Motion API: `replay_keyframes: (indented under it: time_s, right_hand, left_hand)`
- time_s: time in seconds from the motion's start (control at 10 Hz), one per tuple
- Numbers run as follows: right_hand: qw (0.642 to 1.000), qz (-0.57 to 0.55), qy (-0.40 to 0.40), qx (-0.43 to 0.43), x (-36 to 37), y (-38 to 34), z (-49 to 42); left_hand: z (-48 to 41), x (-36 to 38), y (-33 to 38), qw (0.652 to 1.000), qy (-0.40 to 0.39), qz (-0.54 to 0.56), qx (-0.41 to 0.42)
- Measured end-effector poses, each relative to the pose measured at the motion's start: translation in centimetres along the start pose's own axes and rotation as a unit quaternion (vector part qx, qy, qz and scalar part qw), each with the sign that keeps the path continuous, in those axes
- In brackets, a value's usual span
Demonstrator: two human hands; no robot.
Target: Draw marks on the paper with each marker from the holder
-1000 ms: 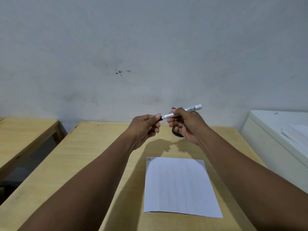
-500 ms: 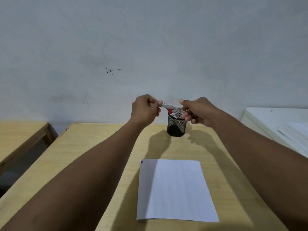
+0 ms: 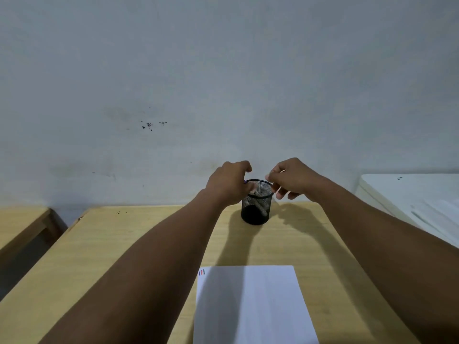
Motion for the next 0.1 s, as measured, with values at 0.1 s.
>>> replay_keyframes:
  time_s: [0.1]
  right_hand:
    - [1.000, 0.002, -0.002, 0.000, 0.15, -0.41, 0.29]
  left_hand:
    - [-0.11, -0.58, -0.43, 1.000, -0.013, -0.005, -0.011]
Point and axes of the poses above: each hand's wrist, its own z-axis away from the middle knuckle, its own x-axis out of the palm, y = z × x, the point moved 7 cm from there along -z, towards the middle knuckle, and after that the axes turned 4 degrees about z, right-handed, at the moved point
